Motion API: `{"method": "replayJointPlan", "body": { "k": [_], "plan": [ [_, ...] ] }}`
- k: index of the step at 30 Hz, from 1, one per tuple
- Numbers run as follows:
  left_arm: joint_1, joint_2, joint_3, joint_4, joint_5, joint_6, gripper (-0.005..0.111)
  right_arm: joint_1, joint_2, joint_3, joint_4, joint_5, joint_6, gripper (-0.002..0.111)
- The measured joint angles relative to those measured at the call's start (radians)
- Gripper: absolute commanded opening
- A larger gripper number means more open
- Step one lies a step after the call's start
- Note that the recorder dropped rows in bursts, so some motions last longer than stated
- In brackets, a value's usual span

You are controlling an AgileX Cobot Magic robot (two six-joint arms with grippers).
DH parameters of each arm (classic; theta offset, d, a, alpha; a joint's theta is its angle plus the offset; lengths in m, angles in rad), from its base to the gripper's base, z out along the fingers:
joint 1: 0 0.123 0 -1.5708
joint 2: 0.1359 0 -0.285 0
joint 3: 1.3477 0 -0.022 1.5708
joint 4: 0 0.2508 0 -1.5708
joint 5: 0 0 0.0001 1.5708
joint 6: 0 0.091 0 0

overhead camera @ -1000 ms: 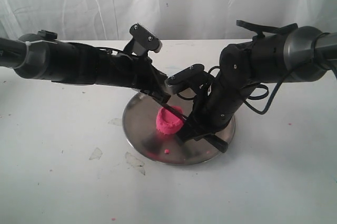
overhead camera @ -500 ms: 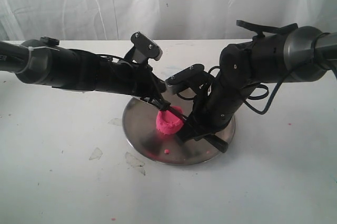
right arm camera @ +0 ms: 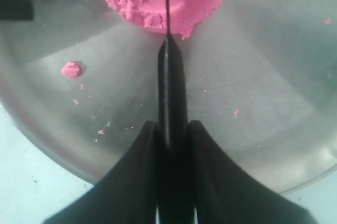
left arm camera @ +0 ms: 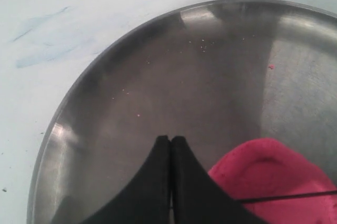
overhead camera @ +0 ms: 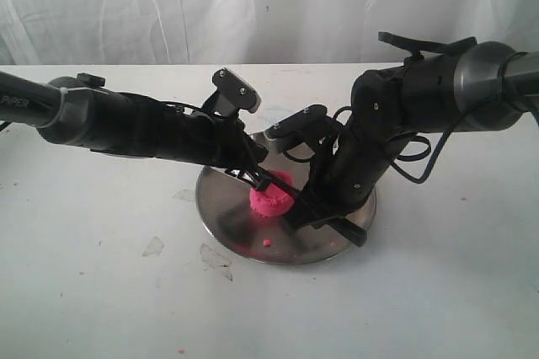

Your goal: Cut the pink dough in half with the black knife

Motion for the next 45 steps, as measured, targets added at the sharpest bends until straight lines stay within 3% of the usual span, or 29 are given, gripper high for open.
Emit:
{"method": "replayJointPlan", "body": {
  "k": [27, 45],
  "plan": [
    [0.0, -0.074, -0.013, 0.015, -0.055, 0.0, 0.0, 0.0, 0.028, -0.005, -0.015, 0.083, 0.0, 0.0],
    [0.0, 0.001, -0.013, 0.015, -0.023, 0.0, 0.0, 0.0, 0.028, -0.005, -0.015, 0.078, 0.0, 0.0]
  ]
}}
